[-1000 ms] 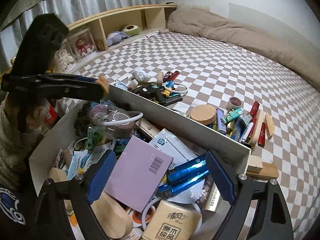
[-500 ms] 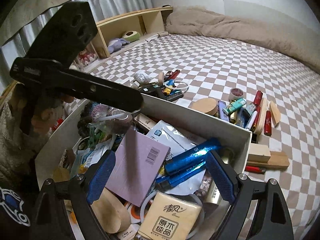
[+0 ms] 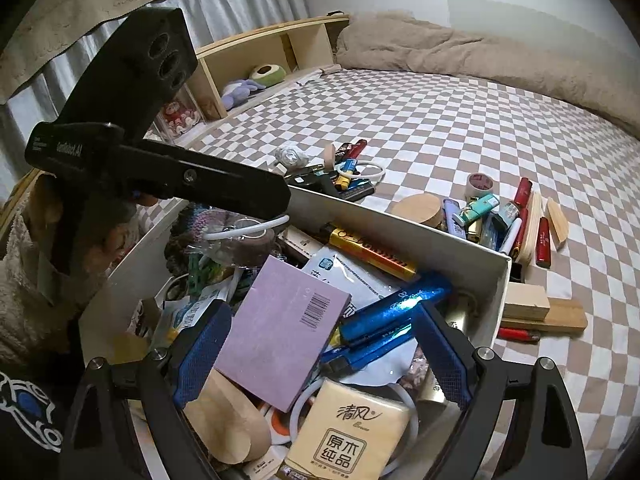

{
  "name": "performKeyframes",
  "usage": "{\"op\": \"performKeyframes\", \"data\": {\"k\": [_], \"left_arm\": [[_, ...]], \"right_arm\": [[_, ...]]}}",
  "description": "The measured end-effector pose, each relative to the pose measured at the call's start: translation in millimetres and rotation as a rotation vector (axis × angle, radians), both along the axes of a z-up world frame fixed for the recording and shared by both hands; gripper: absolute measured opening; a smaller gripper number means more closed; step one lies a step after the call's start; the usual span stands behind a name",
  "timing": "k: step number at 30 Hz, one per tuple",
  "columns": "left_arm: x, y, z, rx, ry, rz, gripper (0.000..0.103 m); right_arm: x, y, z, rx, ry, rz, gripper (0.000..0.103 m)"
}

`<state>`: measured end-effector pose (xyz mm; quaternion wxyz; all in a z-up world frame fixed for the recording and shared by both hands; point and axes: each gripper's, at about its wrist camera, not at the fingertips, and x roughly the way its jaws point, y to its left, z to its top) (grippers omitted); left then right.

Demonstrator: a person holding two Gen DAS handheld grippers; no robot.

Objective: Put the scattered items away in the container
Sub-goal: 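Release the white ring into the box with the right tool while the left tool drops the yellow marker, then move both tools back from the box toward the items on the bed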

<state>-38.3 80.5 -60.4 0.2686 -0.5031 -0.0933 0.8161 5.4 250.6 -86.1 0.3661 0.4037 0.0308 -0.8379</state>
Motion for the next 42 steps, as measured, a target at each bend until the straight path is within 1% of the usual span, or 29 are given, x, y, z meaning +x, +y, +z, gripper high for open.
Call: {"op": "performKeyframes", "data": {"k": [5,15,19,22,28,34,37,39,42], "left_arm": [[4,-2,3,-0.001,0.018,0.005,0.099],[20,-17,15,-0.05,0.104,0.048,0.099],[27,-27,21,-0.03,0.131,0.067,0.099],[33,-34,27,-0.036,0.162,0.084,0.099],[45,-45,37,-0.075,0.23,0.118,0.099],[58,-55,44,-0.167,0.34,0.166,0.099],[64,-62,45,-0.179,0.368,0.177,0.1],[69,-66,45,-0.189,0.388,0.19,0.103],[76,-72,46,-0.2,0.426,0.207,0.103]], "right_arm": [[-1,0,1,-0.003,0.004,-0.007,0.091],[6,1,13,-0.012,0.03,-0.035,0.091],[9,-1,19,-0.01,0.049,-0.049,0.091],[11,-3,23,-0.008,0.063,-0.062,0.091],[13,-4,33,-0.013,0.084,-0.078,0.091],[16,-7,42,-0.01,0.11,-0.088,0.091],[18,-9,45,-0.007,0.122,-0.087,0.091],[19,-10,48,-0.009,0.13,-0.09,0.091],[21,-12,50,-0.002,0.15,-0.106,0.091]]}}
